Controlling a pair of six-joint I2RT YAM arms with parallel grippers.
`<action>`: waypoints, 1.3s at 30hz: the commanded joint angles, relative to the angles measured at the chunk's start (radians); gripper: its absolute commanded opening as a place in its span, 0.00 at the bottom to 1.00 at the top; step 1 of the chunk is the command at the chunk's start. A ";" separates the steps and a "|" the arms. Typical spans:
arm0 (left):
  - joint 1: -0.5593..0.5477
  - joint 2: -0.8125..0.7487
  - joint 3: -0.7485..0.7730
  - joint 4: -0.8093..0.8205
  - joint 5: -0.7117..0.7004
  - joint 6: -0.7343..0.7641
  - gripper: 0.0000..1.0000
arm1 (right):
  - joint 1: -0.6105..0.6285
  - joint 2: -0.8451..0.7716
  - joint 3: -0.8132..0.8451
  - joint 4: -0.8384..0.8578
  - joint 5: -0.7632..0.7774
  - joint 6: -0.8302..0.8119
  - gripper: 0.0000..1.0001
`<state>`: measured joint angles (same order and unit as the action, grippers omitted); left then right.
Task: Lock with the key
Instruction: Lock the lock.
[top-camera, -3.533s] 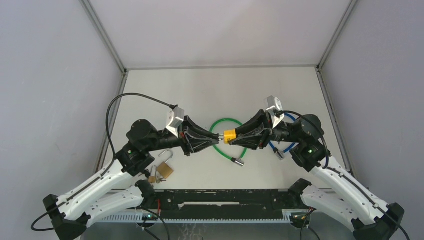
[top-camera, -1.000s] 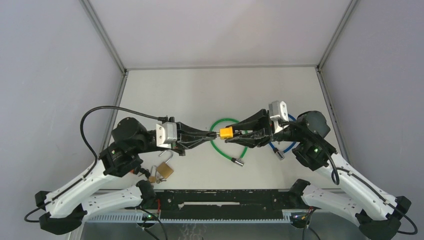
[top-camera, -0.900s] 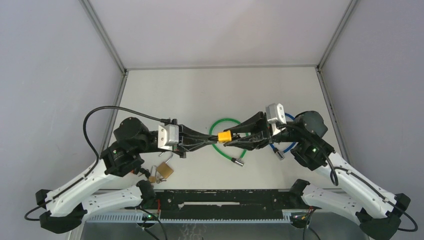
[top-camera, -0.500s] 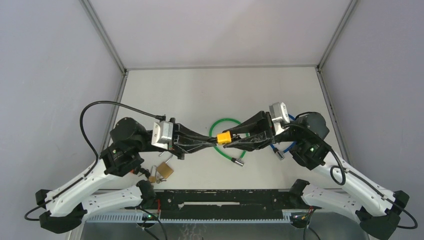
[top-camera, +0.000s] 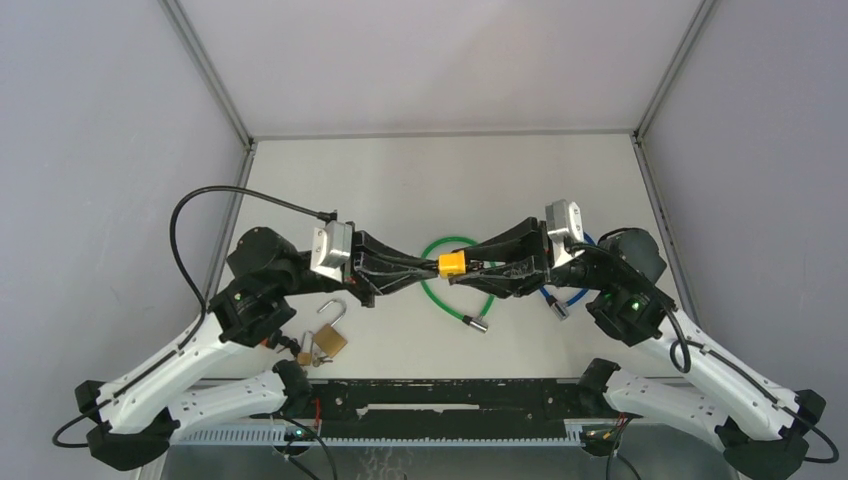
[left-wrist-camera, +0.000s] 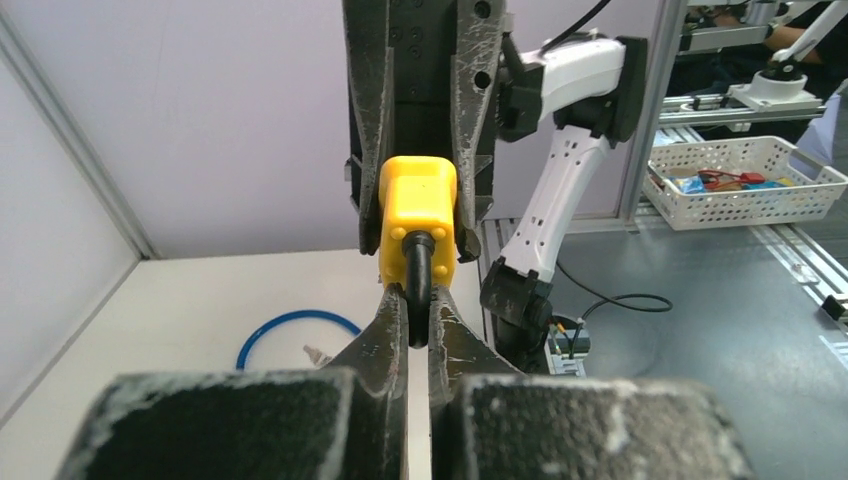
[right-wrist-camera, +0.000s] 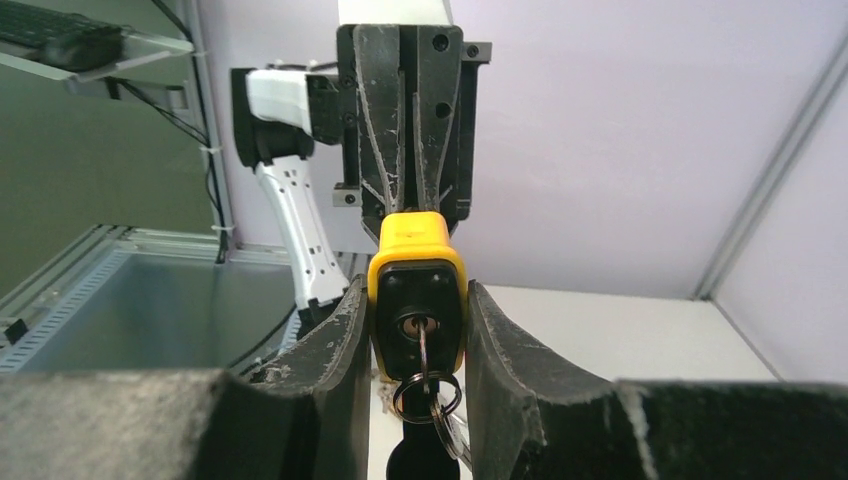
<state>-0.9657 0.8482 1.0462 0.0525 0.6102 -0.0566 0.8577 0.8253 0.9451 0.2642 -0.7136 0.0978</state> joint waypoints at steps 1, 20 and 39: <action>0.022 0.064 0.025 -0.026 -0.021 -0.033 0.00 | 0.013 0.033 -0.017 -0.160 0.088 -0.085 0.00; 0.119 -0.049 0.012 -0.282 -0.056 0.200 0.00 | -0.101 -0.097 0.075 -0.669 0.075 -0.274 0.79; 0.119 -0.046 0.027 -0.318 0.038 0.198 0.00 | -0.102 0.050 0.159 -0.647 -0.025 -0.330 0.45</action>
<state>-0.8520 0.8104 1.0435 -0.3378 0.6167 0.1242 0.7589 0.8616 1.0595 -0.3962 -0.7082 -0.2081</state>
